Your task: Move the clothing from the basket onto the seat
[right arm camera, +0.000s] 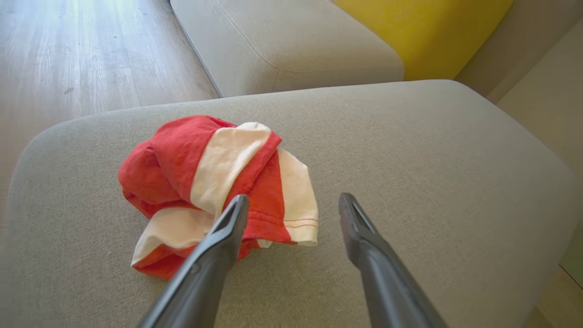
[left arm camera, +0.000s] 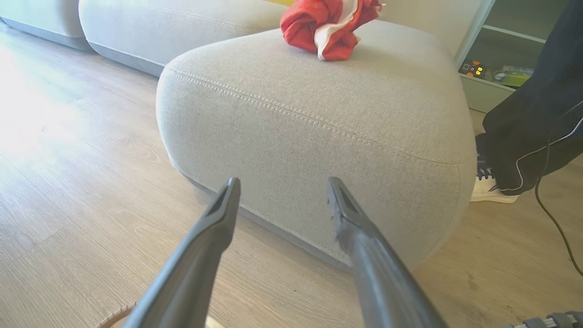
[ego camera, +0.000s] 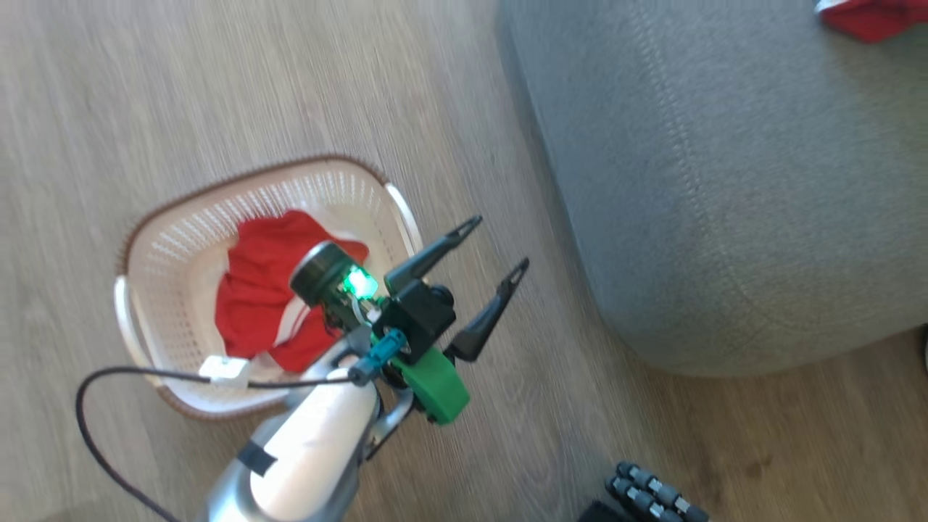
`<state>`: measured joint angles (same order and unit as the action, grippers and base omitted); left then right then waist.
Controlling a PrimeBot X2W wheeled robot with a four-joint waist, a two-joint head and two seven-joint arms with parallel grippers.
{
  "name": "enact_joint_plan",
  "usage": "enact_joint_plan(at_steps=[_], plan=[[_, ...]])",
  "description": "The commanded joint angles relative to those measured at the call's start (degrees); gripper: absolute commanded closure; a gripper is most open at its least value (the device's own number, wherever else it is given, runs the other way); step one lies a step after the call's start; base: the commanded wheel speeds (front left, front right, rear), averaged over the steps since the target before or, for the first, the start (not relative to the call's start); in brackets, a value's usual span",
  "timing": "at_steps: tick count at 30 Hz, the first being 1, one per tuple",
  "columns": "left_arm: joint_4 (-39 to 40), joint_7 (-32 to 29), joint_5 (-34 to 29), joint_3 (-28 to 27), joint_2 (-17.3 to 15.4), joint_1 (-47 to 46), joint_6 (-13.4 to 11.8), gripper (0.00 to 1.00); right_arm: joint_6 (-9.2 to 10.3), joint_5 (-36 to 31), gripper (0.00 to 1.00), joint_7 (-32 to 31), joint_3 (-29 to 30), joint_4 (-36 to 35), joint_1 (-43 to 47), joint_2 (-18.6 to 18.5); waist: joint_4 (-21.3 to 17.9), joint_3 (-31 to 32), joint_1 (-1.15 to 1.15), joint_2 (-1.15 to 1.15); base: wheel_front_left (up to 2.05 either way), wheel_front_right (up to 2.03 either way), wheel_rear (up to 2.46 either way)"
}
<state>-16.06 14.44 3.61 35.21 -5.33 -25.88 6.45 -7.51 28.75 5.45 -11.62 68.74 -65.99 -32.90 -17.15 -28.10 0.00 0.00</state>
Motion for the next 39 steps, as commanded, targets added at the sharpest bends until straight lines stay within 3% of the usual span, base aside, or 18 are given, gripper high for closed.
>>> enact_joint_plan(at_steps=[1,6,14,19,23,24,28,33,39], plan=[[1.50,0.56,0.38,-1.51,0.79,1.82,0.32,0.00,0.02,0.71,0.00,-0.30,-1.54,-1.79,2.31,-2.89,0.28,4.93,0.00,0.00,0.00,0.00,0.00],[2.12,0.56,1.06,-3.29,1.65,4.86,0.14,0.00,0.02,2.22,0.00,0.92,-5.74,-5.06,3.63,-5.48,0.73,10.54,0.00,0.00,0.00,0.00,0.00],[3.99,0.56,2.16,-8.40,2.31,8.97,-0.62,0.00,0.02,6.03,0.00,9.22,-8.45,-15.12,6.22,-6.72,2.43,17.03,0.00,0.00,0.00,0.00,0.00],[5.15,0.56,2.60,-10.88,2.42,10.79,-0.60,0.00,0.02,5.56,0.00,9.51,-3.85,-27.15,10.46,-7.11,4.29,19.59,0.00,0.00,0.00,0.00,0.00],[6.86,0.56,4.89,-13.37,2.44,12.35,-1.98,0.00,0.02,0.45,0.00,9.53,1.40,-38.68,16.82,-5.53,6.00,21.29,0.00,0.00,0.00,0.00,0.00],[6.86,0.56,4.89,-13.37,2.44,12.35,-1.98,0.00,0.02,0.45,0.00,9.53,1.40,-38.68,16.82,-5.53,6.00,21.29,0.00,0.00,0.00,0.00,0.00],[7.99,0.56,6.32,-15.02,2.44,13.72,-3.41,0.00,0.02,-3.46,0.00,9.53,5.66,-49.36,24.01,-1.06,8.02,22.59,0.00,0.00,0.00,0.00,0.00],[8.28,0.56,7.50,-16.85,2.45,15.07,-5.38,0.00,0.02,-6.35,0.00,9.54,5.46,-59.27,32.09,3.25,11.27,24.24,0.00,0.00,0.00,0.00,0.00],[10.13,0.56,10.25,-20.12,2.45,16.50,-9.22,0.00,0.02,-6.49,0.00,9.54,5.01,-65.79,40.83,7.06,15.57,25.97,0.00,0.00,0.00,0.00,0.00]])
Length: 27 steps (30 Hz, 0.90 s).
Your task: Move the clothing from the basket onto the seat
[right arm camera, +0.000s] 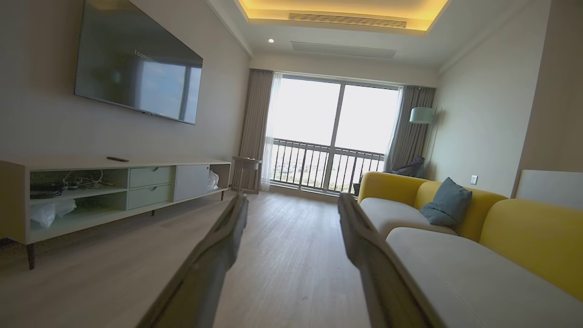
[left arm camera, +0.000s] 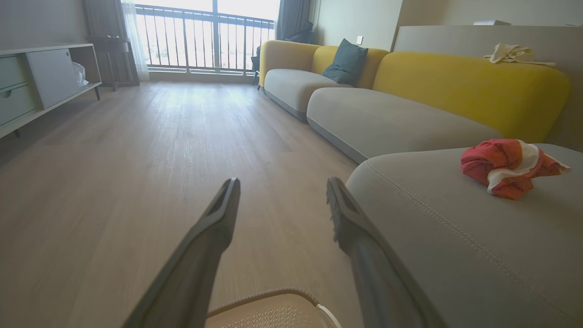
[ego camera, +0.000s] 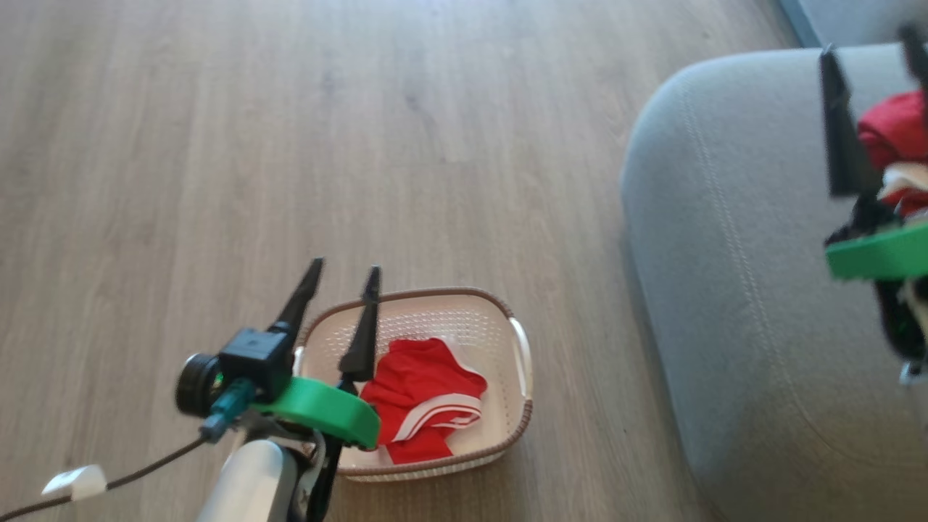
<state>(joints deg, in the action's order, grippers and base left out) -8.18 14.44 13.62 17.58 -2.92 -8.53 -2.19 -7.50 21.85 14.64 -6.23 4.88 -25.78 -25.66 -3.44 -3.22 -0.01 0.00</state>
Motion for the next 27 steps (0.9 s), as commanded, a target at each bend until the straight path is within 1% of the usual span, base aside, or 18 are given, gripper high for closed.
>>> enact_joint_plan(at_steps=[1,3,5,10,13,16,18,22,27], plan=[[2.67,0.56,0.67,-3.12,0.03,-0.58,-1.43,0.00,0.01,0.84,0.00,0.35,-0.21,-2.51,1.95,0.38,2.54,1.28,0.01,0.00,0.00,0.00,0.00],[3.32,0.56,0.59,-4.54,0.03,0.19,-3.29,0.00,0.01,1.10,0.00,0.35,-0.67,-3.15,6.04,1.69,4.12,1.63,0.01,0.00,0.00,0.00,0.00],[3.51,0.56,0.47,-5.24,0.03,0.73,-4.23,0.00,0.01,1.24,0.00,0.35,-0.83,-2.90,8.76,3.19,5.02,1.87,0.01,0.00,0.00,0.00,0.00],[4.00,0.56,0.08,-7.25,0.04,2.32,-6.83,0.00,0.01,1.05,0.00,0.36,0.39,-1.99,15.17,8.28,6.41,2.14,0.01,0.00,0.00,0.00,0.00],[3.50,0.56,-0.40,-7.22,0.04,3.45,-7.16,0.00,0.01,0.24,0.00,0.36,0.34,-1.18,18.29,10.56,6.73,2.23,0.01,0.00,0.00,0.00,0.00],[2.37,0.56,1.58,-7.91,0.04,4.67,-7.72,0.00,0.01,-0.03,0.00,0.36,1.10,-0.29,20.57,12.95,6.65,2.44,0.01,0.00,0.00,0.00,0.00],[1.50,0.56,1.08,-8.04,0.04,5.11,-7.54,0.00,0.01,-0.31,0.00,0.36,1.22,0.40,21.80,14.23,6.39,2.53,0.01,0.00,0.00,0.00,0.00],[0.65,0.56,0.74,-8.09,0.04,5.83,-7.35,0.00,0.01,-1.60,0.00,0.36,1.10,1.03,23.60,15.60,5.90,2.50,0.01,0.00,0.00,0.00,0.00],[0.15,0.56,0.71,-8.21,0.04,6.40,-7.66,0.00,0.01,-4.10,0.00,0.36,0.80,1.54,25.33,16.30,5.69,2.42,0.01,0.00,0.00,0.00,0.00]])
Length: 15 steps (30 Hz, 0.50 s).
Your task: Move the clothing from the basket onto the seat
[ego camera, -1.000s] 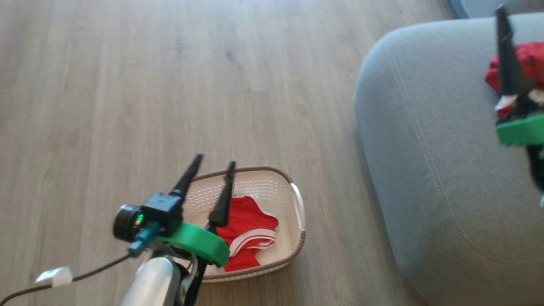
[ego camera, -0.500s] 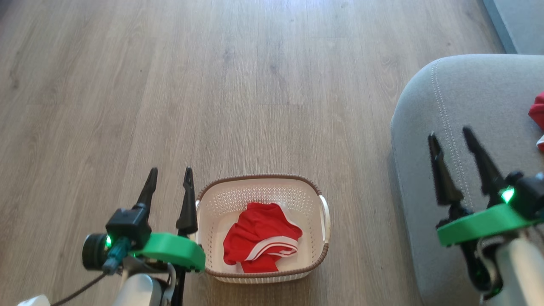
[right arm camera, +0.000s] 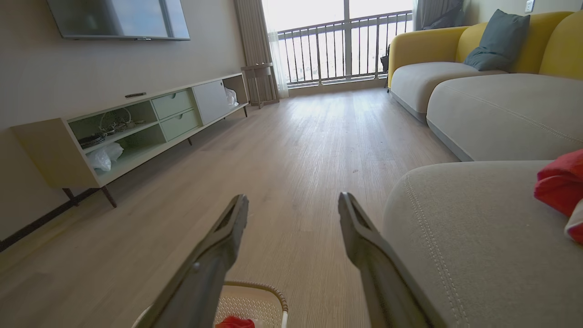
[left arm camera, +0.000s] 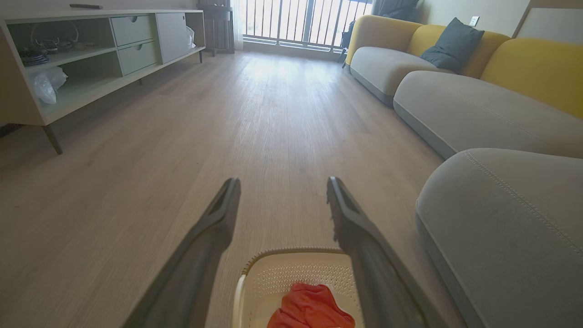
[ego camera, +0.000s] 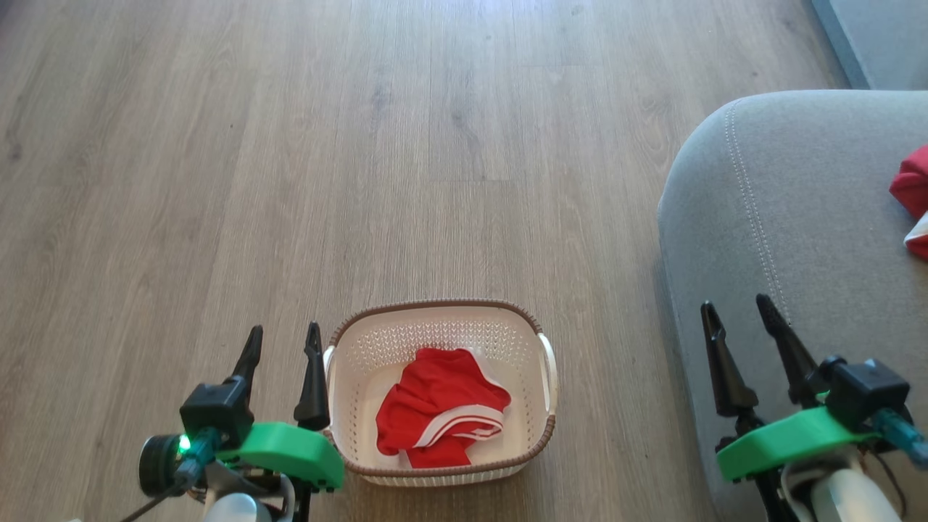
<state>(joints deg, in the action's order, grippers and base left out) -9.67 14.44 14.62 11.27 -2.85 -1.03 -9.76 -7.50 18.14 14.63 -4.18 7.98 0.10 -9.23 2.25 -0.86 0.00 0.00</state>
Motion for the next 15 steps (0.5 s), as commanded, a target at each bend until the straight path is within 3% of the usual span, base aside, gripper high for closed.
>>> enact_joint_plan(at_steps=[1,15], plan=[[1.53,0.56,-0.25,-1.93,-0.03,-0.96,-0.13,0.00,0.01,-0.77,0.00,0.37,-1.50,-1.44,-0.26,-0.06,-0.01,0.12,0.00,0.00,0.00,0.00,0.00],[1.22,0.56,-0.22,-1.01,-0.03,-1.15,-0.05,0.00,0.01,-1.51,0.00,0.37,-1.38,-1.54,-0.12,0.23,0.59,0.61,0.00,0.00,0.00,0.00,0.00]])
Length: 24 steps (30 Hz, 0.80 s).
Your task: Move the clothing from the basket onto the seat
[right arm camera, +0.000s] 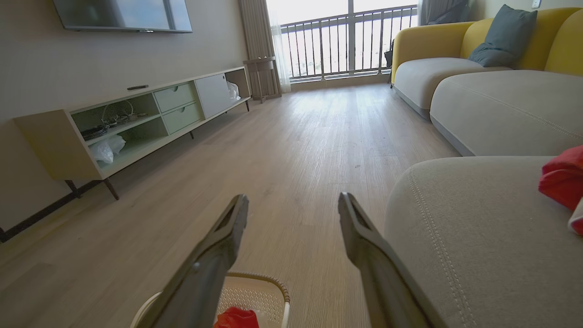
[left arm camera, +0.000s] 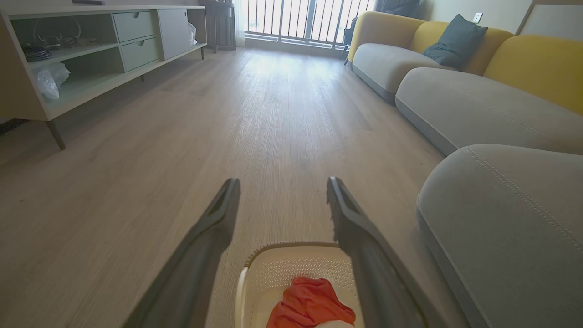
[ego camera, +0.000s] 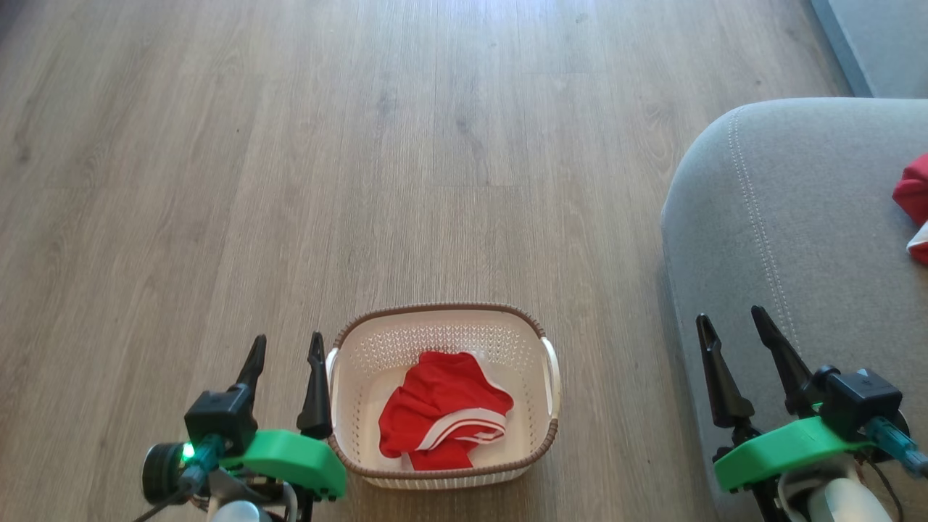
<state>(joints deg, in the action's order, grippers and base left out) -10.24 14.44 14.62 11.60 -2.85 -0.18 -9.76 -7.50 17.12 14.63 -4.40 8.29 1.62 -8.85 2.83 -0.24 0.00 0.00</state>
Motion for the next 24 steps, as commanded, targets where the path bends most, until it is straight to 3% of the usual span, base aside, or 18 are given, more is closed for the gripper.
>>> enact_joint_plan(at_steps=[1,24], plan=[[1.80,0.56,-0.20,-1.30,-0.03,-2.06,-0.02,0.00,0.01,-0.50,0.00,0.37,-1.16,-1.88,-1.70,-0.16,0.03,-0.06,0.00,0.00,0.00,0.00,0.00],[1.48,0.56,-0.30,-1.25,-0.03,-2.45,0.61,0.00,0.01,-0.54,0.00,0.37,-0.80,-1.59,-2.04,0.07,0.06,-0.26,0.00,0.00,0.00,0.00,0.00]])
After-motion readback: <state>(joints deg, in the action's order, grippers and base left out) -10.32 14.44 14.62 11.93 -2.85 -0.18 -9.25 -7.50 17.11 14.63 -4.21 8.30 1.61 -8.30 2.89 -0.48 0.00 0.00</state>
